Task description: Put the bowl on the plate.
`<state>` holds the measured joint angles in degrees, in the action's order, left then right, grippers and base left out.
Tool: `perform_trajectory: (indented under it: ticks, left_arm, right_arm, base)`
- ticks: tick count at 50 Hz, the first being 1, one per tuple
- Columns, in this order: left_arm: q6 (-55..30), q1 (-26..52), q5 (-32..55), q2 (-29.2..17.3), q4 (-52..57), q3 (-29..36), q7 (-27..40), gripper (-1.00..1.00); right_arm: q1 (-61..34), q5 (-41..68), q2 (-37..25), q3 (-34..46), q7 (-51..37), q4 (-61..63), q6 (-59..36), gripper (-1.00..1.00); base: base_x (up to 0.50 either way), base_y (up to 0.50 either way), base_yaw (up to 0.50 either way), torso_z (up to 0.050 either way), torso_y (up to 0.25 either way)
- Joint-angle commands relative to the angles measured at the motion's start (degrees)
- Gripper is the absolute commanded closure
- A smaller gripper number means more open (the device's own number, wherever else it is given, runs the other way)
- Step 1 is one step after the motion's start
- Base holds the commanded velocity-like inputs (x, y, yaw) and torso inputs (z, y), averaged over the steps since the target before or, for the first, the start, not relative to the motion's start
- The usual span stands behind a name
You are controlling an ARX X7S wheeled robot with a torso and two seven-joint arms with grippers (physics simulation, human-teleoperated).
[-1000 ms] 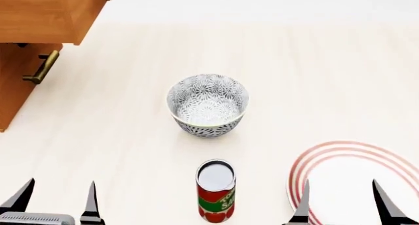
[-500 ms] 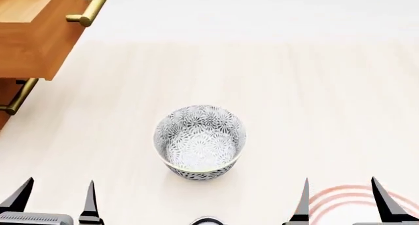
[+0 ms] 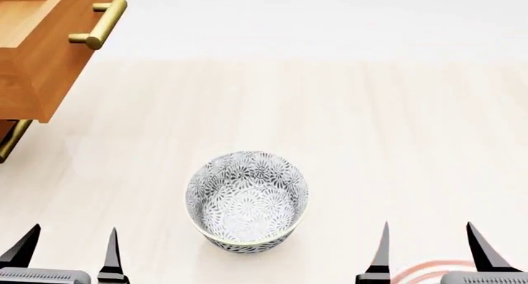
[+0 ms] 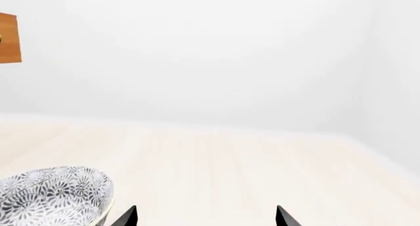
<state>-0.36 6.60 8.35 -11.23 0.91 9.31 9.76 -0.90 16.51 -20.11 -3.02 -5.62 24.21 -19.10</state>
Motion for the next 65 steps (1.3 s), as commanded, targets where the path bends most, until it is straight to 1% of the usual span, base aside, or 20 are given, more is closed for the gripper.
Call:
perform_trajectory:
  ticks: [1,7,11,15,23,25,30,36,41,45,46,48,55,61,64,65]
  left_arm:
    - [-0.4,0.0,0.3,-0.3,0.4,0.2,0.5,-1.00]
    - [-0.5,-0.1,0.2,-0.5,0.3,0.2,1.0,-1.00]
    - [-0.3,-0.2,0.1,-0.7,0.1,0.2,1.3,-1.00]
    - [-0.6,-0.2,0.1,-0.9,0.5,0.2,1.5,-1.00]
    - [-0.3,-0.4,0.3,-1.0,0.2,0.1,1.9,-1.00]
    - [-0.7,-0.4,0.3,-1.2,0.8,0.2,2.1,-1.00]
    - [-0.6,-0.3,0.3,-1.3,0.9,0.3,2.2,-1.00]
    - [-0.4,-0.6,0.3,-1.6,1.1,0.3,2.4,-1.00]
    - [-0.5,-0.8,0.5,-1.8,1.6,0.3,2.6,-1.00]
    - [-0.5,-0.9,0.5,-1.9,1.9,0.5,2.7,-1.00]
    - [-0.8,-0.9,0.6,-2.0,2.3,0.5,2.7,-1.00]
    - [-0.5,-1.0,0.5,-2.0,2.2,0.6,2.7,-1.00]
    - [-1.0,-0.9,0.5,-2.2,3.0,0.9,2.9,-1.00]
    - [-1.0,-0.9,0.5,-2.2,3.0,1.1,3.2,-1.00]
    - [-1.4,-0.7,0.5,-2.3,3.4,1.2,3.2,-1.00]
    - [-1.6,-0.6,0.5,-2.3,3.5,1.3,3.3,-1.00]
  right_arm:
    - [-2.4,2.2,-1.1,0.4,-1.0,2.9,-7.0,-1.00]
    - [-5.8,3.2,-2.5,1.5,-1.2,4.7,-12.5,-1.00]
    - [-9.0,3.1,-4.1,3.9,-0.8,5.9,-17.0,-1.00]
    - [-11.6,2.5,-5.4,6.2,-0.3,7.0,-19.4,-1.00]
    - [-17.4,3.8,-7.7,11.3,3.7,8.1,-24.5,-1.00]
    - [-19.6,4.9,-8.2,12.6,4.6,8.4,-28.0,-1.00]
    - [-23.9,5.3,-8.4,14.5,5.9,8.2,-30.2,-1.00]
    - [-31.9,6.9,-8.2,16.6,8.5,6.0,-34.8,-1.00]
    - [-36.6,8.2,-8.1,17.6,10.4,4.5,-37.4,-1.00]
    - [-40.8,8.2,-8.5,19.2,12.5,2.0,-38.2,-1.00]
    - [-41.7,8.6,-8.9,20.1,14.8,0.9,-36.7,-1.00]
    - [-43.1,8.8,-8.2,19.8,14.5,-0.9,-37.8,-1.00]
    - [-47.6,8.5,-7.5,23.2,17.4,-5.9,-38.3,-1.00]
    - [-51.8,9.4,-6.4,27.4,20.6,-9.6,-42.3,-1.00]
    - [-54.4,10.4,-4.8,28.8,21.7,-12.0,-45.4,-1.00]
    - [-55.7,10.8,-4.2,30.3,23.3,-13.1,-45.8,-1.00]
  base:
    - [0.00,0.00,0.00,0.000,0.000]
    - [0.00,0.00,0.00,0.000,0.000]
    - [0.00,0.00,0.00,0.000,0.000]
    - [0.00,0.00,0.00,0.000,0.000]
    - [0.00,0.00,0.00,0.000,0.000]
    - [0.00,0.00,0.00,0.000,0.000]
    - [0.00,0.00,0.00,0.000,0.000]
    - [0.00,0.00,0.00,0.000,0.000]
    - [0.00,0.00,0.00,0.000,0.000]
    - [0.00,0.00,0.00,0.000,0.000]
    - [0.00,0.00,0.00,0.000,0.000]
    - [0.00,0.00,0.00,0.000,0.000]
    - [0.00,0.00,0.00,0.000,0.000]
    - [0.00,0.00,0.00,0.000,0.000]
    - [0.00,0.00,0.00,0.000,0.000]
    - [0.00,0.00,0.00,0.000,0.000]
